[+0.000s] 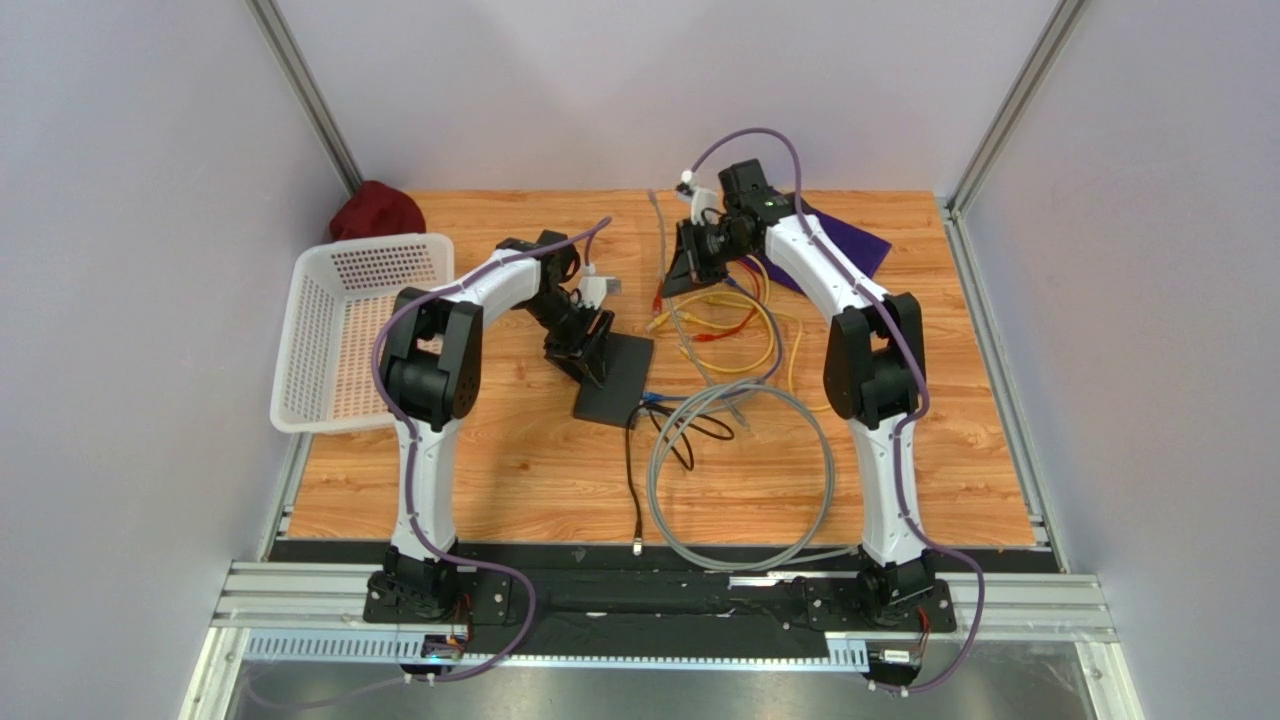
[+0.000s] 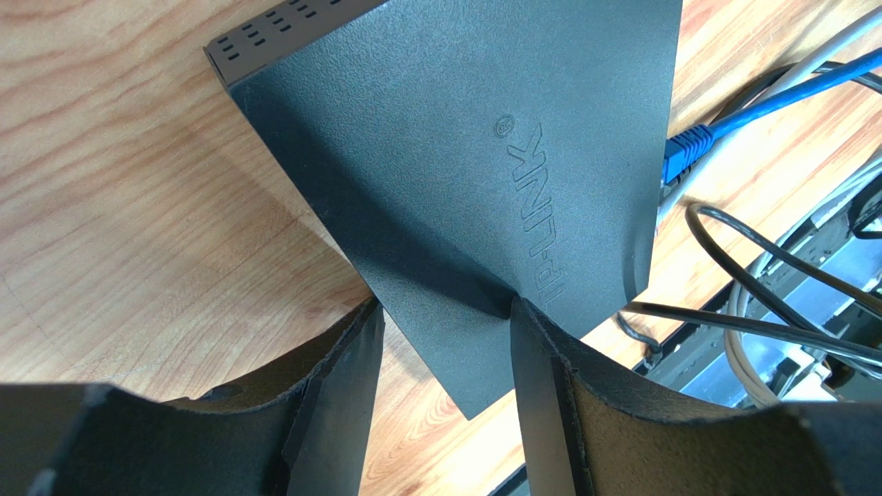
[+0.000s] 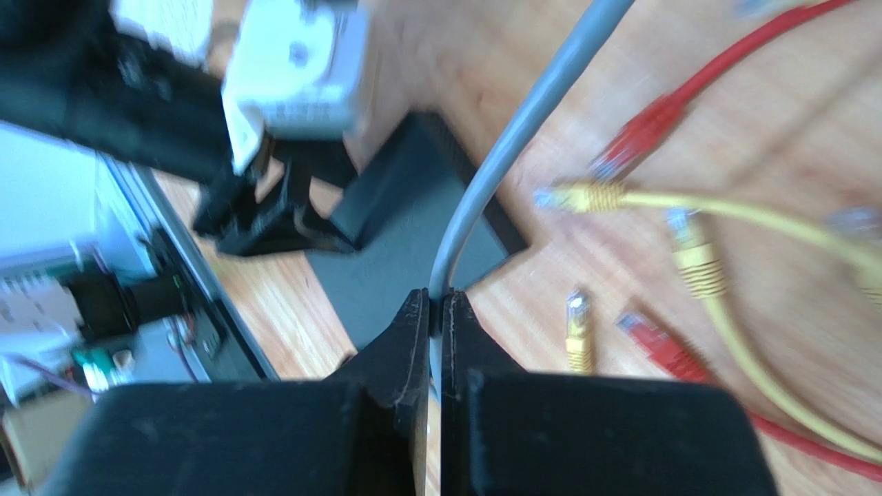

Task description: Pull the plug from the switch port

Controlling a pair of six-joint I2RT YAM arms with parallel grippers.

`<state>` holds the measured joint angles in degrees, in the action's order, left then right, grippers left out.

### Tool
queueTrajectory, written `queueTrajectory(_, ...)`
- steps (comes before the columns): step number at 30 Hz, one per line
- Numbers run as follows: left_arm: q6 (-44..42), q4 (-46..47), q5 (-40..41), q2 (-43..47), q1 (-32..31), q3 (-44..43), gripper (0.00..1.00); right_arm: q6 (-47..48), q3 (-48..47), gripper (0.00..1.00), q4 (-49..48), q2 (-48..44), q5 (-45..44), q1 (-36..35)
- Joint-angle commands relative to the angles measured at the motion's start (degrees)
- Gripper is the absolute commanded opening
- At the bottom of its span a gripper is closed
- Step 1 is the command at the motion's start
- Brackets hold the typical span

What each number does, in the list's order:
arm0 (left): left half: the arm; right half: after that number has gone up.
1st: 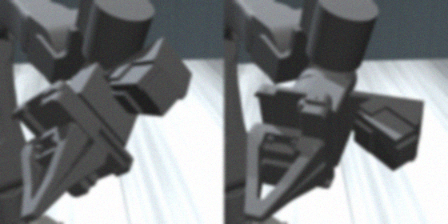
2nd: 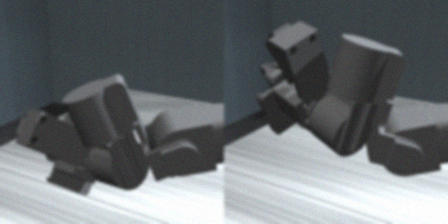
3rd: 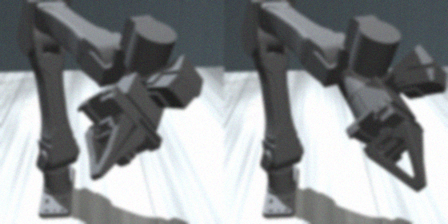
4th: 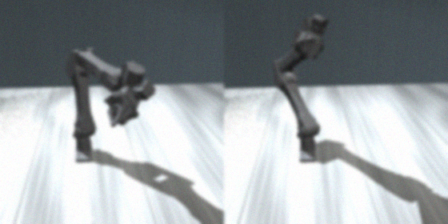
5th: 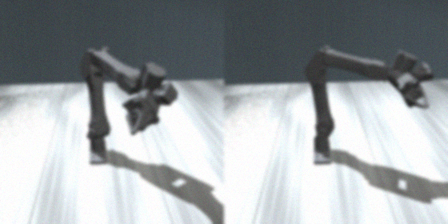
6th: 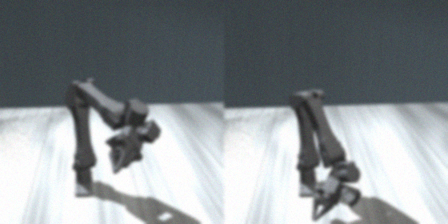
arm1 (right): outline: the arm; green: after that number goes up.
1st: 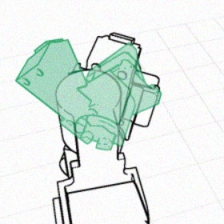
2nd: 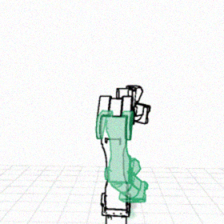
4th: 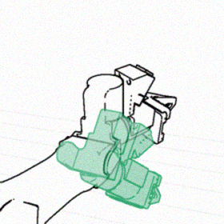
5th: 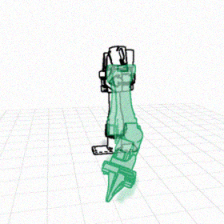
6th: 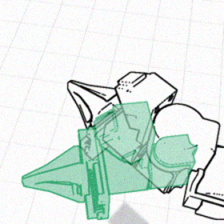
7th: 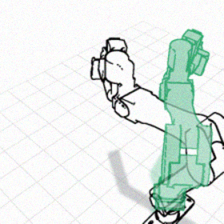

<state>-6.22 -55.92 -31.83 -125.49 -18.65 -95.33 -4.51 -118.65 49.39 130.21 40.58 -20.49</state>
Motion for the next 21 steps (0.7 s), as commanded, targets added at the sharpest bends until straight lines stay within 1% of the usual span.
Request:
queueTrajectory(1, -2.66, 0.99, 2.92, -1.34, -1.39, 1.29, 0.58, -12.88, -1.76, 0.00, -8.95, 1.27, -5.65, 3.96)
queueTrajectory(5, -2.83, 0.99, 3.18, -1.07, -1.38, 1.72, 0.58, -14.21, -3.78, 0.00, -9.31, 2.68, -13.14, 4.84)
queueTrajectory(6, -2.83, 0.90, 3.18, -1.07, -1.38, 1.73, 0.58, -15.69, -4.91, 0.00, -9.39, 3.20, -16.98, 4.93)
queueTrajectory(8, -2.84, 0.90, 3.27, -0.90, -1.38, 1.90, 0.58, -17.10, -5.89, 0.00, -9.31, 3.64, -20.96, 5.55)
queueTrajectory(9, -2.83, 0.90, 3.18, -0.98, -1.38, 1.99, 0.58, -19.63, -6.33, 0.00, -9.48, 3.99, -24.55, 5.90)
queueTrajectory(12, -2.92, 0.73, 3.36, -0.98, -1.56, 1.81, 0.58, -21.68, -6.60, 0.00, -9.48, 5.05, -27.21, 7.04)
queueTrajectory(16, -3.19, 0.64, 3.62, -0.90, -1.73, 1.81, 0.59, -20.02, -2.66, 0.00, -9.31, 3.91, -27.14, 7.40)
queueTrajectory(17, -3.10, 0.72, 3.62, -0.90, -1.74, 1.90, 0.59, -19.23, -1.86, 0.02, -9.22, 3.73, -26.96, 7.31)
queueTrajectory(19, -3.45, 0.73, 3.71, -0.81, -1.82, 1.99, 0.59, -15.90, 0.95, 0.16, -9.13, 2.77, -26.43, 7.31)
queueTrajectory(20, -3.36, 0.73, 3.71, -0.81, -1.91, 1.90, 0.59, -14.22, 1.75, 0.33, -9.22, 2.33, -25.47, 7.31)
queueTrajectory(21, -3.27, 0.73, 3.71, -0.89, -1.82, 1.90, 0.59, -12.90, 2.10, 0.40, -9.13, 1.54, -22.94, 7.22)
